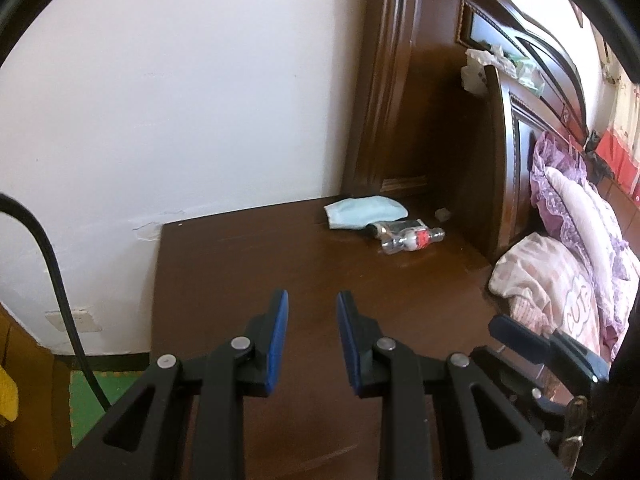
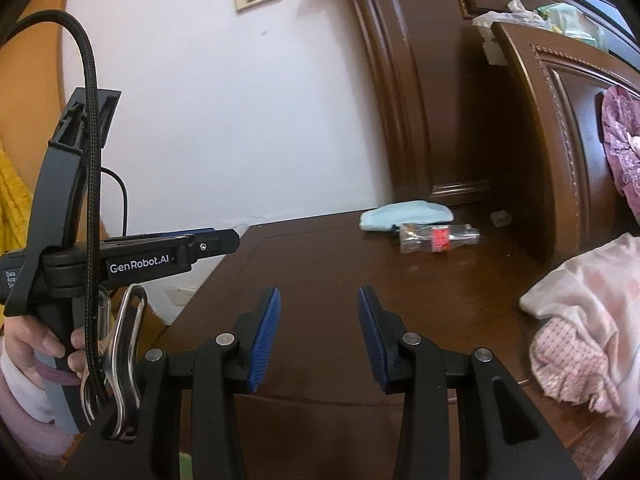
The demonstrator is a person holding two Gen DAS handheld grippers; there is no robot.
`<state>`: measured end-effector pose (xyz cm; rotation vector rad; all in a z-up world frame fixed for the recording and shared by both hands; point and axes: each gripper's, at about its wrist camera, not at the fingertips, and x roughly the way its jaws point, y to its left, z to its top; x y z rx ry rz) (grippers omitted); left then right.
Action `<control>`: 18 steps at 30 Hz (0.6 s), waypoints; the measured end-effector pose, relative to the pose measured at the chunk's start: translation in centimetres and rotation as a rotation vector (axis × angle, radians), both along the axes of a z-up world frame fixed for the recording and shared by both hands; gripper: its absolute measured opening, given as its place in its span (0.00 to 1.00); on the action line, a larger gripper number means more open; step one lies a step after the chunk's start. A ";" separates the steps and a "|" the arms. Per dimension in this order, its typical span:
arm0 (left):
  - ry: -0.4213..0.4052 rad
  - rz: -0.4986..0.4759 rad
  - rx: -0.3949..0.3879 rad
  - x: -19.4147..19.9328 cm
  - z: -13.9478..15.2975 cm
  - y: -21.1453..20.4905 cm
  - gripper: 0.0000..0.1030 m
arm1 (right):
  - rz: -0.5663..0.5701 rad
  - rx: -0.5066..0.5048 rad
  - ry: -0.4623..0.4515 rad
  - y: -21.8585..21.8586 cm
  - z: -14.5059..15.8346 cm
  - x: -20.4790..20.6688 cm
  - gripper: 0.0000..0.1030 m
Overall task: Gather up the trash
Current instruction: 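Move both open tools from the bin back to the nightstand, then grasp the clear plastic bottle with the right gripper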
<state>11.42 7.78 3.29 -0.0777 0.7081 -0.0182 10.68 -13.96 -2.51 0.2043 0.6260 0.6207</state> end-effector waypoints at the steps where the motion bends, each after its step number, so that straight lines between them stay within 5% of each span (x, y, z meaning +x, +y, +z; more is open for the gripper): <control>1: 0.000 -0.001 0.004 0.3 0.0 -0.2 0.25 | -0.005 -0.002 0.000 -0.2 0.0 0.2 0.40; 18: 0.020 -0.007 -0.005 7.8 -2.1 -4.5 0.25 | -0.060 -0.103 0.029 -3.7 -2.0 4.9 0.40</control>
